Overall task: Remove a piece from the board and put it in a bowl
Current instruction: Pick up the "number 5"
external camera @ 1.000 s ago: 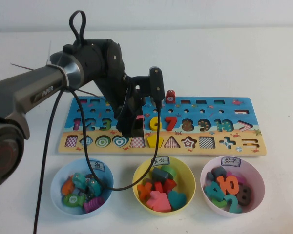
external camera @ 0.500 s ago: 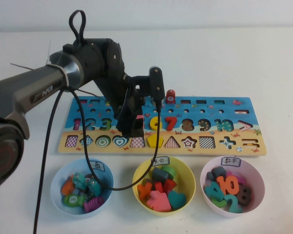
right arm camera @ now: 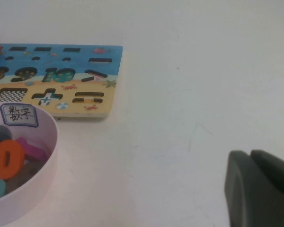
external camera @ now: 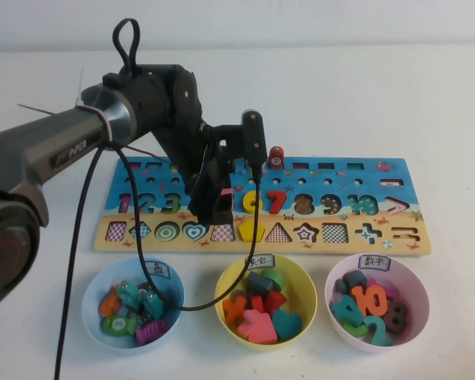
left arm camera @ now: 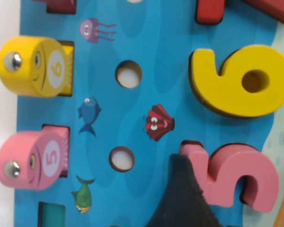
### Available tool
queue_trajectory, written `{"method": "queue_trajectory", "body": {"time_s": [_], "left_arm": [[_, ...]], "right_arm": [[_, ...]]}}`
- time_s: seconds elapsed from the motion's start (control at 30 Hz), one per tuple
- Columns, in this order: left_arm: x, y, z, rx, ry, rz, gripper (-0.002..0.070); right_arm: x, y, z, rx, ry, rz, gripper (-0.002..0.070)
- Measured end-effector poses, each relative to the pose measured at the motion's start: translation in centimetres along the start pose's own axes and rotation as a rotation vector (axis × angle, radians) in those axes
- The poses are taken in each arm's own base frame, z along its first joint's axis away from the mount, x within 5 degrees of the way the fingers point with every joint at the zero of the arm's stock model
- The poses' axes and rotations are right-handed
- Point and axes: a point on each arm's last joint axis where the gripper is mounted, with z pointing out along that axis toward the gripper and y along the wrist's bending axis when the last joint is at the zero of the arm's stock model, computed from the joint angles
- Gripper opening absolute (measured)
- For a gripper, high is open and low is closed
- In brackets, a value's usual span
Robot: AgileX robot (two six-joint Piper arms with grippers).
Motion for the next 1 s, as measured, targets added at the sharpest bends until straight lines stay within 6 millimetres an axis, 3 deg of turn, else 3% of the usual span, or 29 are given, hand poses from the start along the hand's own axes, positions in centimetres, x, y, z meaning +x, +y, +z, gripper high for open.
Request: {"method": "queue_trajectory", "body": {"time_s": [1.0], "left_arm": [[0.20,-0.10,0.75,0.014,0.008,-0.005,0.0443]], "right_arm": [[0.00,0.01,0.00,-0.001,0.000,0.002,-0.0018]]}}
